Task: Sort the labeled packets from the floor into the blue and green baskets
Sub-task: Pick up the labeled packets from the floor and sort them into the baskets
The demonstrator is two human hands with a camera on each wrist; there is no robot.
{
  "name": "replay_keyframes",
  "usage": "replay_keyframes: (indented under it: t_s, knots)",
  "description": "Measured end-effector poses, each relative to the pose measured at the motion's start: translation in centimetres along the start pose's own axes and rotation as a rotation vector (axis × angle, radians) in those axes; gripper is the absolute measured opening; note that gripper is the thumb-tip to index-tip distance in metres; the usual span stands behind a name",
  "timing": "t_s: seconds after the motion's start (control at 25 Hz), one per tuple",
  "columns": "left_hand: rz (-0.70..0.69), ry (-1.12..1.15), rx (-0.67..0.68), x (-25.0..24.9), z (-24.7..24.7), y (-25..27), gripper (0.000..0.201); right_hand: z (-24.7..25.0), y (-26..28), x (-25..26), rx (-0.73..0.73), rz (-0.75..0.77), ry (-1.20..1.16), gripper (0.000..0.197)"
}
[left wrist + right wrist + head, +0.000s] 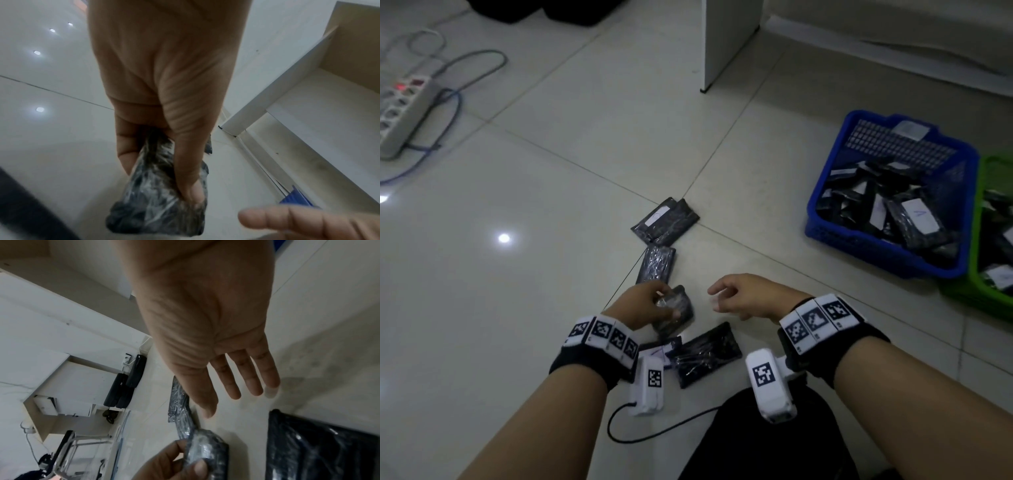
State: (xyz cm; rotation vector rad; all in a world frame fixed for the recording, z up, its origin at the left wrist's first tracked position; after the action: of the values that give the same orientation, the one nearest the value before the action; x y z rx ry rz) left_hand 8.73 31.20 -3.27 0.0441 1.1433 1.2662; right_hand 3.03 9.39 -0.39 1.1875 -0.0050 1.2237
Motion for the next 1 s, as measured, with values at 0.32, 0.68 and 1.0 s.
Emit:
replay_keyframes:
  t_s: [0.32,0.68,1.0]
  knots:
    - [-0.114,0.754,-0.023,-3.3,-1.0,1.0,0.033,-0.2,0.0,0.6,-0.035,0.033,-0.548,0.023]
    - [-0.112,-0.148,0.042,3.2,-2.3,3.5,0.065,0.1,0.9,1.3,-0.061,0.06,-0.74,0.011]
    - [-0.039,0.169,-0.252,1.6,-0.9,4.1,0.018,1.2,3.1,0.9,-0.222,0.155,-0.847,0.01]
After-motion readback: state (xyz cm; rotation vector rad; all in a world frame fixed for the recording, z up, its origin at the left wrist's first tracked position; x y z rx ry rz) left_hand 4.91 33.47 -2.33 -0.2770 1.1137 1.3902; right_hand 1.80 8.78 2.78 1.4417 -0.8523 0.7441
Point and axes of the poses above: each hand's wrist, its own y-axis away from the middle knuckle, its own z-axis out of the back of the hand, x = y × z, the point moved 1 cm from there along -y, towards the middle knuckle, and after that the axes turned 12 degrees about y, right-handed, at the moved point
